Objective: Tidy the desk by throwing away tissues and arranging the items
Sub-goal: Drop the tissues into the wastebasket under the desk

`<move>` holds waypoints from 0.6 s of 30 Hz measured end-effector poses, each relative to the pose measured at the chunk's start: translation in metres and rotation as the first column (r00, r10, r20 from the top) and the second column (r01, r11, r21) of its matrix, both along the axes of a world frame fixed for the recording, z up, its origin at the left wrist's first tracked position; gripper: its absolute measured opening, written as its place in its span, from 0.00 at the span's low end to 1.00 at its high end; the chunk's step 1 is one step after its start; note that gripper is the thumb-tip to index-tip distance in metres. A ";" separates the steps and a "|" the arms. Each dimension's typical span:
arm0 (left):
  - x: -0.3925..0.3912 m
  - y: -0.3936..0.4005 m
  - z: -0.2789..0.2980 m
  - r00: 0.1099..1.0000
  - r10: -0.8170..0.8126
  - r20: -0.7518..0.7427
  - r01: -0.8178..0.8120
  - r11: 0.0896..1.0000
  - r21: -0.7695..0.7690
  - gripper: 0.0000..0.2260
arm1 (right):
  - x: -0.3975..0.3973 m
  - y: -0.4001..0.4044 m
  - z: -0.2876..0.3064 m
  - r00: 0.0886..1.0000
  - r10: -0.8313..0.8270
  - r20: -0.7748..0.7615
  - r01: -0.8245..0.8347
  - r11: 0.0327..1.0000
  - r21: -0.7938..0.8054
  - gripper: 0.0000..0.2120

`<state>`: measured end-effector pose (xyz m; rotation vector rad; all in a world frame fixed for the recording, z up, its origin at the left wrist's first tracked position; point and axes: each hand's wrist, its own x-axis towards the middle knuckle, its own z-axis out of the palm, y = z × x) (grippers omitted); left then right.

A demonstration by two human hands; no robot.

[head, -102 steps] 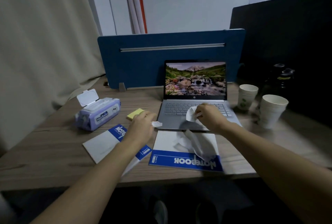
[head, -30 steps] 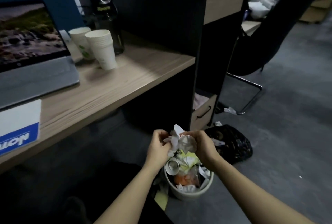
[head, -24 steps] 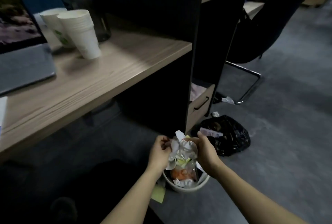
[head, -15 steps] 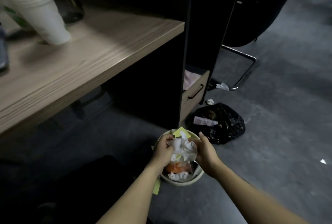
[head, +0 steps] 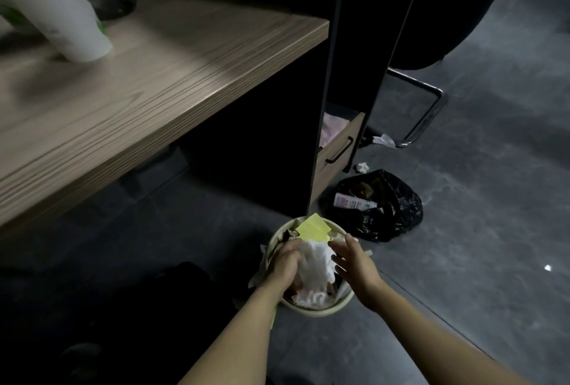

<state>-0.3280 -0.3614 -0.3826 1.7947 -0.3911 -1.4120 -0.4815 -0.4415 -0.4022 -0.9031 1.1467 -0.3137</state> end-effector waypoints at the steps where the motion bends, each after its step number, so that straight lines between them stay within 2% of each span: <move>1: 0.000 0.000 0.001 1.000 -0.005 0.013 0.005 1.000 0.005 0.18 | -0.001 0.000 0.000 1.000 0.004 -0.005 -0.004 1.000 -0.011 0.23; 7: 0.001 0.000 0.010 0.996 -0.044 0.079 0.046 0.999 -0.022 0.18 | 0.000 0.004 0.011 1.000 0.028 -0.011 -0.029 0.999 -0.040 0.23; 10: 0.006 0.004 0.024 0.978 -0.066 0.198 0.078 0.996 -0.053 0.20 | 0.004 0.007 0.021 0.999 0.053 0.007 -0.053 0.998 -0.041 0.26; 12: 0.012 0.010 0.038 0.970 -0.055 0.238 0.077 0.994 -0.083 0.16 | 0.010 0.008 0.030 0.998 0.051 0.031 -0.050 0.997 -0.051 0.27; 18: 0.032 0.041 0.079 0.929 -0.015 0.370 0.093 0.977 -0.194 0.18 | 0.038 0.021 0.073 0.991 0.106 0.077 -0.092 0.982 -0.162 0.21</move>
